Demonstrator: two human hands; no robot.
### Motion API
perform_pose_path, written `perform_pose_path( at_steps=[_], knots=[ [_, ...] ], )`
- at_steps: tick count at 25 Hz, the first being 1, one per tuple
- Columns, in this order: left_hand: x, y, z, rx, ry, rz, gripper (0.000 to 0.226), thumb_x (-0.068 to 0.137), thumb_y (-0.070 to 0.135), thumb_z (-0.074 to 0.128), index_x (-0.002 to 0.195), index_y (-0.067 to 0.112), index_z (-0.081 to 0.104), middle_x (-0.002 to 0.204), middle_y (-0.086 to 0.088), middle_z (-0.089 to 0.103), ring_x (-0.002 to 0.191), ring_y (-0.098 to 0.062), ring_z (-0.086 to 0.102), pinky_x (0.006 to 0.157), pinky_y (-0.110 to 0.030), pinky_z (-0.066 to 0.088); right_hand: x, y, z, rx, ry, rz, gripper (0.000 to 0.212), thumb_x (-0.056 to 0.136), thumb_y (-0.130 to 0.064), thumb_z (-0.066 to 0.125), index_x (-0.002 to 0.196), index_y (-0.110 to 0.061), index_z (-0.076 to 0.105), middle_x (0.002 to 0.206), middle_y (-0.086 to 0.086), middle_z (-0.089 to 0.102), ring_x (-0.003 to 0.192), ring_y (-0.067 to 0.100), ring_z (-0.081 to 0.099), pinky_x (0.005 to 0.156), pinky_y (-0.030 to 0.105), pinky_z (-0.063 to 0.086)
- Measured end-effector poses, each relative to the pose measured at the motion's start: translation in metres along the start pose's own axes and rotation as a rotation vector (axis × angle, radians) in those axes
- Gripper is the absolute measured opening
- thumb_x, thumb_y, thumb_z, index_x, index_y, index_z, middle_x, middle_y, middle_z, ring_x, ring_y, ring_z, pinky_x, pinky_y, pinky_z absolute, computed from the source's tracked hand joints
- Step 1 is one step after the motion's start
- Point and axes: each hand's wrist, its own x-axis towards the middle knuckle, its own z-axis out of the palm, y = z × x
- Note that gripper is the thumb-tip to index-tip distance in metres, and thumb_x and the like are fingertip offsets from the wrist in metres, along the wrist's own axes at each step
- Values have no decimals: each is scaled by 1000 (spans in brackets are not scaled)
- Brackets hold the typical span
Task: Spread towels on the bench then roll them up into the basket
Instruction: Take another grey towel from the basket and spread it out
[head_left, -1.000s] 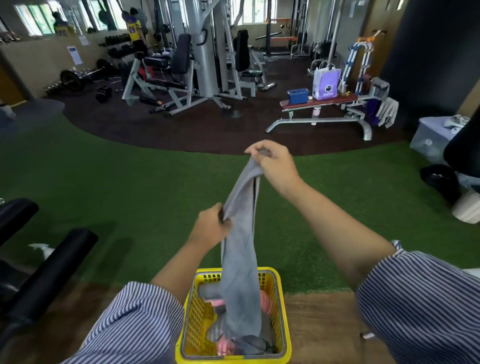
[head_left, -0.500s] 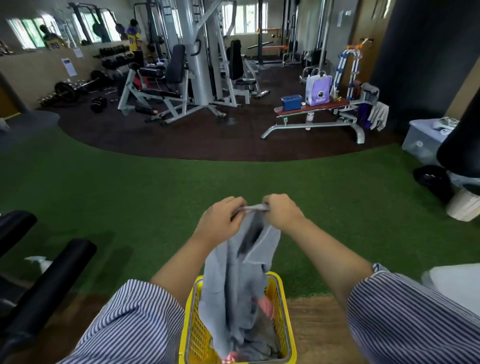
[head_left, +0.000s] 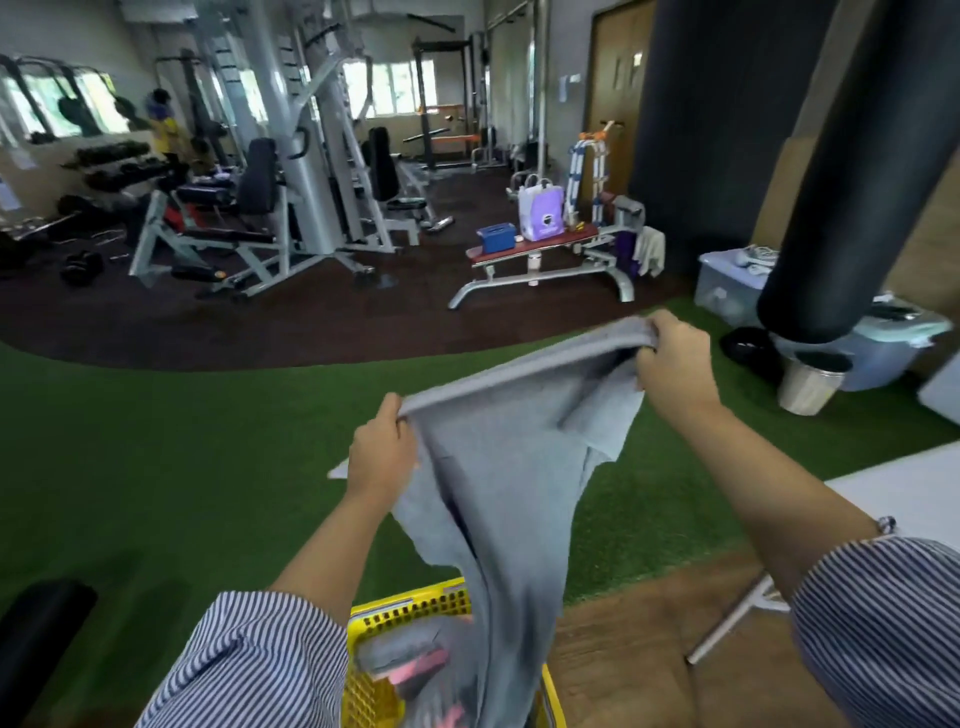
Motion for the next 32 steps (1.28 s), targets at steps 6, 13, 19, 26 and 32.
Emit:
perform_pose_path(
  at_steps=[6, 13, 19, 26, 32],
  knots=[
    [2, 89, 92, -503, -6, -27, 29, 92, 4, 31, 86, 28, 45, 85, -18, 51, 70, -32, 53, 57, -52, 57, 4, 94, -63, -46, -53, 310, 24, 81, 10, 35, 63, -1, 45, 63, 16, 50, 41, 22, 52, 30, 11, 34],
    [4, 255, 203, -918, -93, -33, 22, 100, 12, 35, 100, 22, 54, 97, -12, 65, 84, -25, 64, 75, -49, 58, 62, 167, -113, 153, 107, 319, 22, 86, -1, 34, 71, -11, 46, 73, 16, 57, 61, 33, 63, 53, 38, 57],
    [15, 311, 275, -1004, -228, -128, 24, 100, 7, 31, 95, 17, 53, 95, -17, 60, 83, -24, 59, 79, -55, 53, 118, 219, -107, 119, -75, 310, 17, 88, -10, 30, 88, -14, 46, 80, 20, 57, 71, 39, 60, 58, 56, 54],
    [160, 342, 366, -899, -222, -90, 38, 94, -1, 30, 84, 28, 53, 104, -23, 54, 85, -28, 58, 78, -54, 55, 247, 258, -53, 283, -128, 360, 18, 92, -7, 32, 93, -5, 50, 84, 11, 55, 64, 19, 47, 56, 29, 39],
    [375, 472, 364, -1131, -122, 138, 40, 96, 5, 36, 122, 29, 55, 116, -10, 61, 107, -27, 59, 91, -48, 52, 461, 208, -74, 363, 243, 138, 16, 92, -6, 33, 93, -5, 50, 84, 9, 53, 76, 23, 48, 67, 29, 35]
  ],
)
